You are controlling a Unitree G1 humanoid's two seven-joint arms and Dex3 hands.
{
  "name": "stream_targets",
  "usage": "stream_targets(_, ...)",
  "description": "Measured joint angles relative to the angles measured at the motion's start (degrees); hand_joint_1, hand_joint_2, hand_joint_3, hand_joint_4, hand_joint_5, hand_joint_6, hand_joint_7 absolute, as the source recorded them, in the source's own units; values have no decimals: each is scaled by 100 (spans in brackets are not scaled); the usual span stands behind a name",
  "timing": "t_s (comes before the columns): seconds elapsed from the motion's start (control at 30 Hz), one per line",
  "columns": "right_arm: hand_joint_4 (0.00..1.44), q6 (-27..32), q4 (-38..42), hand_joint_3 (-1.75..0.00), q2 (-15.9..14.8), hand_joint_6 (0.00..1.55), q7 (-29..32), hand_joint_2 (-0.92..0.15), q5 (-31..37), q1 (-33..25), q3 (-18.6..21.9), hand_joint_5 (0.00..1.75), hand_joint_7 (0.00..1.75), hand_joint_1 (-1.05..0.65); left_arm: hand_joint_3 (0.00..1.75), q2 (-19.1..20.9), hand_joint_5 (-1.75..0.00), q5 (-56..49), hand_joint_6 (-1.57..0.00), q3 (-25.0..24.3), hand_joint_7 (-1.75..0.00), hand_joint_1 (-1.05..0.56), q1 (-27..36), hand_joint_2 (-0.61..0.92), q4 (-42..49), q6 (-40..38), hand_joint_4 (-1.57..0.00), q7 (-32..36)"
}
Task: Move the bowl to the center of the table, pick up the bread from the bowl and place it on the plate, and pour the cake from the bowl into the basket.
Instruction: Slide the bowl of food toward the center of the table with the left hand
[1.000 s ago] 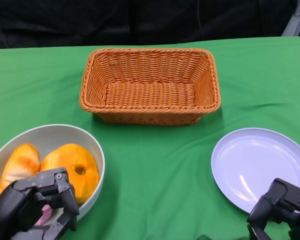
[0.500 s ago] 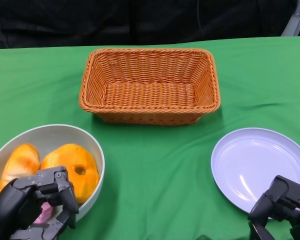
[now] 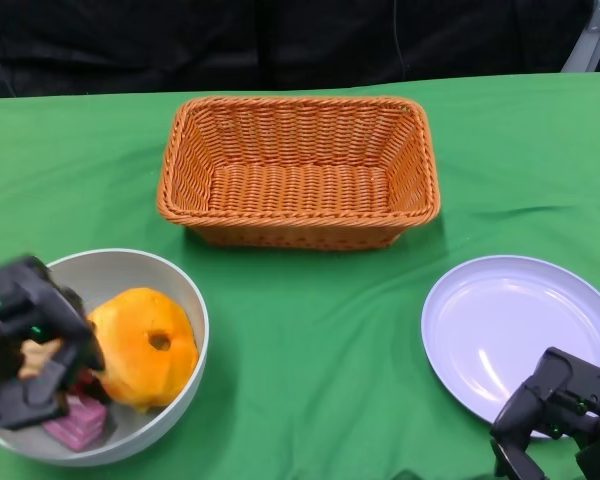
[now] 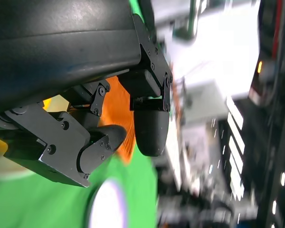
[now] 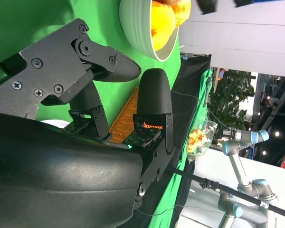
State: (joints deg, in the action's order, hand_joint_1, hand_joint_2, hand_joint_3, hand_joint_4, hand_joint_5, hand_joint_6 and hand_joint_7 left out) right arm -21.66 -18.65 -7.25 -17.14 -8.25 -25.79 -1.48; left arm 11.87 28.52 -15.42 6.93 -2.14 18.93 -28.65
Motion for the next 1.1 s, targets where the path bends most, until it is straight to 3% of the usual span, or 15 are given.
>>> stream_targets(0.1,69,1,0,-88,10,61,0,-58,0,8,-39,166,136,-19,30,-42,-106,99,-81,-263,-50,-28,-191,87,64,-11,-69,194)
stream_targets(0.3,69,-2,8,-88,12,60,7,-58,29,21,-52,167,137,-20,21,73,-56,79,-76,-705,-13,-41,-602,92,506,7,-60,375)
stream_targets(0.5,69,-2,8,-88,13,60,10,-57,27,15,-56,166,138,-18,29,359,-26,-517,-64,-897,-1,-55,-860,92,1242,124,-49,659)
stream_targets(0.63,70,-5,8,-88,14,60,17,-57,31,5,-56,166,138,-20,38,554,-15,-897,-50,-988,0,-66,-1071,92,2018,453,-41,743)
stream_targets(0.8,70,-8,6,-87,16,60,39,-57,47,-11,-62,166,138,-21,51,825,-5,-1361,-29,-945,0,-76,-1219,92,2718,583,-28,817)
stream_targets(0.97,70,-8,2,-88,18,61,85,-57,56,-43,-78,166,138,-19,55,1073,-2,-1694,-24,-822,0,-80,-1378,92,3249,548,-23,896)
stream_targets(1.1,70,-8,-1,-88,18,60,87,-57,58,-61,-101,166,138,-19,61,1139,0,-1707,-19,-715,0,-79,-1539,92,3620,79,-19,899)
